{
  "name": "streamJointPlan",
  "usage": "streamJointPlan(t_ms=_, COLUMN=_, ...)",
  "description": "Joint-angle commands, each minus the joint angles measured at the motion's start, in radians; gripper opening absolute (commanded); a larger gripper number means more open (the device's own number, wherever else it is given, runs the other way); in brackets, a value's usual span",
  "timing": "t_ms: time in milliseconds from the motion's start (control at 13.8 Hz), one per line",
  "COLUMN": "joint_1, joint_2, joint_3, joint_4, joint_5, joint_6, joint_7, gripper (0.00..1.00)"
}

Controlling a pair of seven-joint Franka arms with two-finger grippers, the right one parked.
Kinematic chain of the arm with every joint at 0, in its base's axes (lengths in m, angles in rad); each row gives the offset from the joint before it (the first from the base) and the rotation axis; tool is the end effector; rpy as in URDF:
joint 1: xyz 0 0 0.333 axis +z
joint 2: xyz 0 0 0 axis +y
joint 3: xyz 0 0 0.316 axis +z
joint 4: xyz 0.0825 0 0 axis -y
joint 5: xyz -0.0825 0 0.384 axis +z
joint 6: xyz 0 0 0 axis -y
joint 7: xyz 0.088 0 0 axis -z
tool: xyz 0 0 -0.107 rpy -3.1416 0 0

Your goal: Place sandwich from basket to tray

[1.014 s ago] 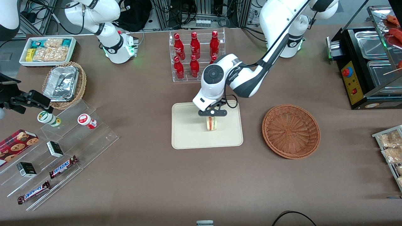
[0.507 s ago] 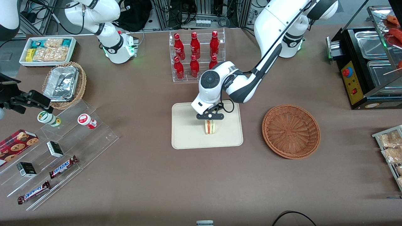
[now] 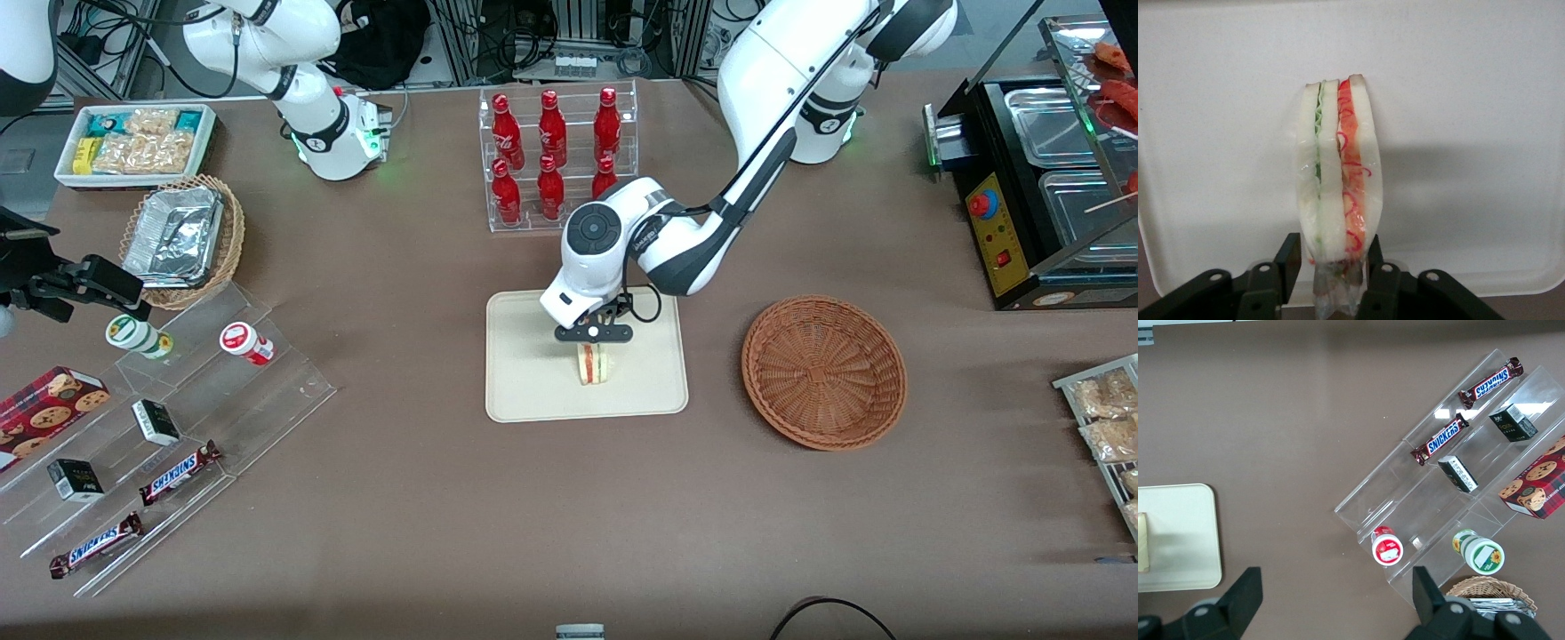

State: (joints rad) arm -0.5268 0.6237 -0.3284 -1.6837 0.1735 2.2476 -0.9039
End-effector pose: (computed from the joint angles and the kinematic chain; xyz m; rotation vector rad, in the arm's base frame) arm 0.4645 -0.4905 0.2507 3.1209 -0.0099 -0.0895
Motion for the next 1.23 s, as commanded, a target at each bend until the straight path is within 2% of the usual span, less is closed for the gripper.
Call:
streamJointPlan(t_ms=0, joint_1=-0.006, joint_2=-0.065, joint_3=0.011, joint_4=0.006, joint_5=0.014, joint_6=-0.052, joint_7=-0.03, gripper=1.0)
streamJointPlan(t_ms=217, joint_1=0.01, joint_2=-0.18, joint_3=0.019, joint_4=0.007, joint_5=0.006, joint_6=-0.205, joint_7=-0.053, gripper=1.0)
streamJointPlan(t_ms=652, joint_1=0.172, joint_2=-0.421, joint_3=0.017, joint_4=0.01, joint_5=0.004, joint_6=-0.443, joint_7=-0.076, gripper=1.0)
streamJointPlan(t_ms=1014, joint_1=0.31, joint_2=-0.542, joint_3=0.017, joint_4=0.016, joint_5=0.0, joint_6=-0.629, joint_7=0.097, gripper=1.0)
streamJointPlan(t_ms=1159, joint_1=0.382, joint_2=-0.59, joint_3=0.019, joint_4=0.021, joint_5=-0.073, joint_6=-0.67, joint_7=0.211, gripper=1.0)
